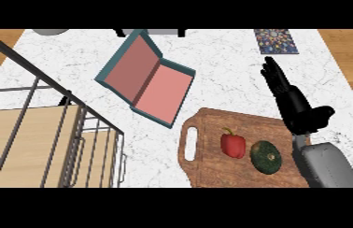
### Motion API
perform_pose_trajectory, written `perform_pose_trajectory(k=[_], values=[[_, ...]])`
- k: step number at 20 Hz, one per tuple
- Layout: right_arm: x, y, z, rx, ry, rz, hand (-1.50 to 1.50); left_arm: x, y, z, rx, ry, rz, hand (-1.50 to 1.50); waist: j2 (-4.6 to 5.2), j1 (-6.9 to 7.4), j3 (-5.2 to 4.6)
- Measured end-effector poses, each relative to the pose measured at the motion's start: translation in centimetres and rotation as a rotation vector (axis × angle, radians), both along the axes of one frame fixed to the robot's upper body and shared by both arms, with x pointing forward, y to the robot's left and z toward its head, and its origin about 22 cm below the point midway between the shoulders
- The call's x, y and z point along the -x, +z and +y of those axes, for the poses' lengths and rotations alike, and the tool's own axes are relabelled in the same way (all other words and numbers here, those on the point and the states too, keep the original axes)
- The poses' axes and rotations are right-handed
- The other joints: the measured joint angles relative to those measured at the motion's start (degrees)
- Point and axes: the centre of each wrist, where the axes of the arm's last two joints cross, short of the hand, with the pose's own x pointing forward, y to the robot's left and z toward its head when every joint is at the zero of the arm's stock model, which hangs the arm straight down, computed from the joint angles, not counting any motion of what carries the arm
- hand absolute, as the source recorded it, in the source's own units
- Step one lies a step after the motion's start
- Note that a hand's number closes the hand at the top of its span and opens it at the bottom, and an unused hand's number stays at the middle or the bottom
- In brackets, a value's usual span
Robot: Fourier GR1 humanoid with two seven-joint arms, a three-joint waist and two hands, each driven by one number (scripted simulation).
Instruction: Pick the bell pepper from the cutting board and place it in the cardboard box
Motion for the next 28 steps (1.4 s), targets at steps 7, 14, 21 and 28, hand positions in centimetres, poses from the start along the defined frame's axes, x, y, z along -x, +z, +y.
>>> perform_pose_trajectory(k=[7, 14, 21, 28], values=[[1.8, 1.6, 0.3, 0.188, 0.097, -0.04, -1.5, -0.3, 1.9, 2.4, -0.043, 0.098, 0.017, 0.0, -0.85, 0.39, -0.04], [5.6, -2.1, -3.1, 0.506, 0.159, -0.106, -1.5, -0.6, 2.5, 5.4, -0.083, 0.18, 0.066, 0.0, -0.34, -0.22, 0.11], [6.9, -2.4, -6.1, 0.529, 0.245, -0.229, -1.5, -1.6, 2.3, 6.0, -0.093, 0.19, 0.075, 0.0, -0.15, -0.04, 0.25], [4.8, 2.3, -6.6, 0.907, 0.325, -0.169, -1.5, -2.0, 2.2, 5.8, -0.1, 0.185, 0.077, 0.0, -0.16, 0.46, 0.15]])
